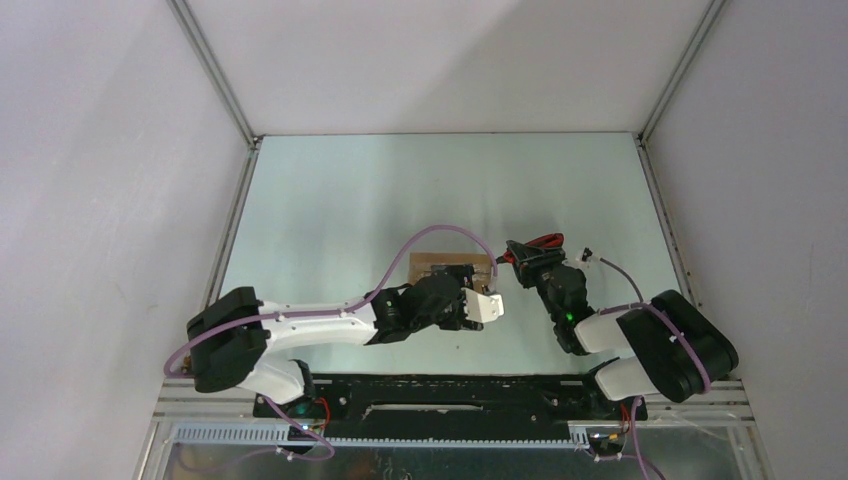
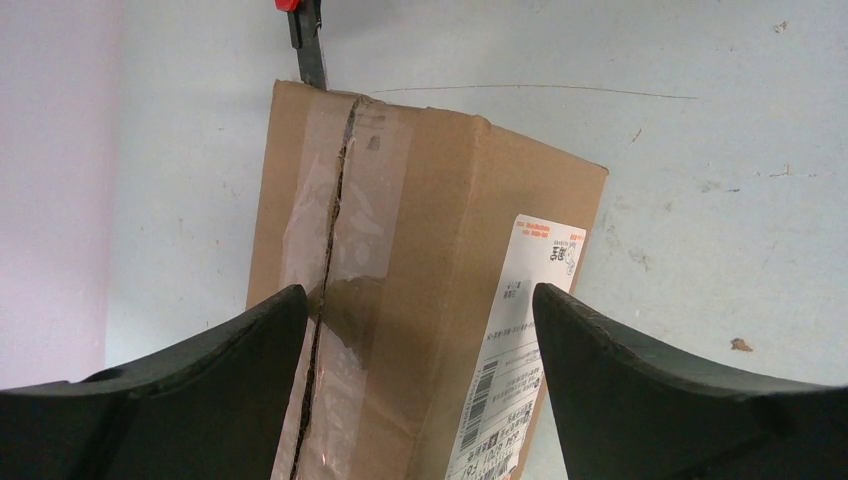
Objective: Unpack the express box
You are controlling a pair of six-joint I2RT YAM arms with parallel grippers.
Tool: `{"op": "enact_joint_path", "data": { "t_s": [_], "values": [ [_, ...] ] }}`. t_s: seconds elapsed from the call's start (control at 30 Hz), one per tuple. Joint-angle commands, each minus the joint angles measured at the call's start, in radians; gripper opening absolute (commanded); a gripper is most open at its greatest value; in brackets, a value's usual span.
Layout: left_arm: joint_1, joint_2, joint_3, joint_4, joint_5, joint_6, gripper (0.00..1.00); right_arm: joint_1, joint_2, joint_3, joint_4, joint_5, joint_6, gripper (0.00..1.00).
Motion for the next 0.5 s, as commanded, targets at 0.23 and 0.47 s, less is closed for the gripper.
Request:
{"op": "enact_joint_path", "data": {
  "t_s": [0.23, 0.47],
  "values": [
    [-0.009, -0.002, -0.011, 0.027, 0.000, -0.050, 0.86, 0.017, 0.039, -0.004, 0.136, 0.041, -0.010, 0.00],
    [-0.009, -0.003, -0.006, 0.024, -0.006, -0.069, 0.85, 0.043, 0.028, -0.009, 0.144, 0.101, -0.029, 0.00]
  ]
}}
